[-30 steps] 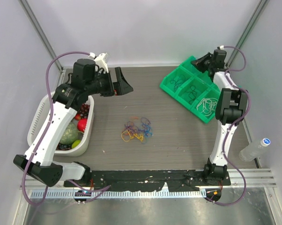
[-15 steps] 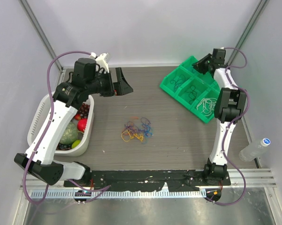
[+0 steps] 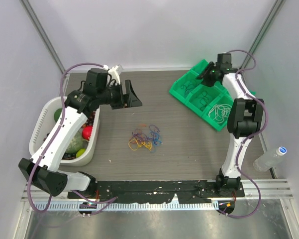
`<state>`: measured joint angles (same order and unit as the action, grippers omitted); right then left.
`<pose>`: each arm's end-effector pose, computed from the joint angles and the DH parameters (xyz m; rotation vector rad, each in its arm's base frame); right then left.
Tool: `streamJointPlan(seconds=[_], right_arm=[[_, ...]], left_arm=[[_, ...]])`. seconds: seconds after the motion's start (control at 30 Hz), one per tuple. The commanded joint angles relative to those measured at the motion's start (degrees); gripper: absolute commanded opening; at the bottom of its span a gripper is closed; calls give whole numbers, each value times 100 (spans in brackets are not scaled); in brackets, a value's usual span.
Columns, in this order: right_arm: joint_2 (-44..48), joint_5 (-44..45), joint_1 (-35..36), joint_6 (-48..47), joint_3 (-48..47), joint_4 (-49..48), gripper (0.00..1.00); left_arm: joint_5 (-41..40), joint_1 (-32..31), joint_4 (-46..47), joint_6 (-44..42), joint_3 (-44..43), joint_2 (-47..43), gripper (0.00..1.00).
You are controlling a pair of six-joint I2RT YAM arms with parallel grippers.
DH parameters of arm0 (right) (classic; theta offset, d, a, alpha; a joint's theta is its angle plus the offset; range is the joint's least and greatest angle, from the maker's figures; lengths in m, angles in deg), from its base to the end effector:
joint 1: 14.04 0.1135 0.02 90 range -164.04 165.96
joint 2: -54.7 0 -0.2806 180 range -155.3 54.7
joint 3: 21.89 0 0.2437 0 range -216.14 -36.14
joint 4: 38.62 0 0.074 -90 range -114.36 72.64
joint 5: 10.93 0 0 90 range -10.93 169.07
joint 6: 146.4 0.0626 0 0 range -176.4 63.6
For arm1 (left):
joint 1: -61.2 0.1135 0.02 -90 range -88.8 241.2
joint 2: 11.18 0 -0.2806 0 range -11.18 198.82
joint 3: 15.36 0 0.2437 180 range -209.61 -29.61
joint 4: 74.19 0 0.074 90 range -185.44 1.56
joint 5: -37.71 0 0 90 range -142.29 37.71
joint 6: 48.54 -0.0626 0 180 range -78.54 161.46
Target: Untangle the cables
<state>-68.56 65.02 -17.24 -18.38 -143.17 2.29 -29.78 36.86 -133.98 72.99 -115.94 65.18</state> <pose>0.5162 -0.0136 0.2480 0.7128 2.2559 0.5859 0.2482 -0.1386 0.4095 0.0906 2.3083 -0.9577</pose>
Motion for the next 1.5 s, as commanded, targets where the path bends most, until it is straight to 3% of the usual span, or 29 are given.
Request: streamJointPlan(seconds=[0.0, 0.07, 0.2, 0.27, 0.4, 0.5, 0.73, 1.03, 1.1, 1.13, 1.23, 1.3, 1.47], right_arm=[[1627, -116, 1215, -1313, 1118, 243, 46], [1997, -693, 1760, -1674, 1934, 200, 47], [2674, -1475, 2621, -1649, 3481, -335, 47], [2964, -1758, 2789, -1579, 4045, -695, 47], [3317, -2111, 3044, -1447, 4610, -1153, 49], [3274, -2076, 3194, -1438, 4681, -1215, 50], [2922, -2076, 3440, -1139, 4691, -1487, 50], [2659, -2129, 3537, -1139, 4445, -1400, 50], [2536, -2138, 3598, -1156, 4366, -1347, 49], [2413, -2068, 3651, -1183, 4252, -1217, 49], [2333, -2015, 3704, -1244, 4163, -1136, 49], [2219, -2015, 3713, -1236, 4093, -1136, 49], [1745, -1664, 3836, -1174, 3865, -899, 49]], left_arm=[[430, 8, 431, 116, 439, 177, 68], [553, 17, 633, 195, 782, 344, 61], [440, 17, 766, 196, 1170, 801, 59], [238, 17, 661, 126, 1258, 1204, 59], [-79, 17, 537, -15, 1302, 1811, 44], [-281, 26, 791, 29, 1460, 2058, 43], [-545, 25, 1109, -410, 1136, 2734, 56], [-554, 17, 1249, -771, 846, 3552, 49], [-536, 8, 1214, -806, 749, 3658, 44], [-493, 8, 1179, -797, 679, 3684, 33], [-545, -18, 1188, -815, 713, 3466, 18], [-606, -18, 1144, -859, 766, 3238, 2], [-712, -27, 723, -737, 635, 2394, 0]])
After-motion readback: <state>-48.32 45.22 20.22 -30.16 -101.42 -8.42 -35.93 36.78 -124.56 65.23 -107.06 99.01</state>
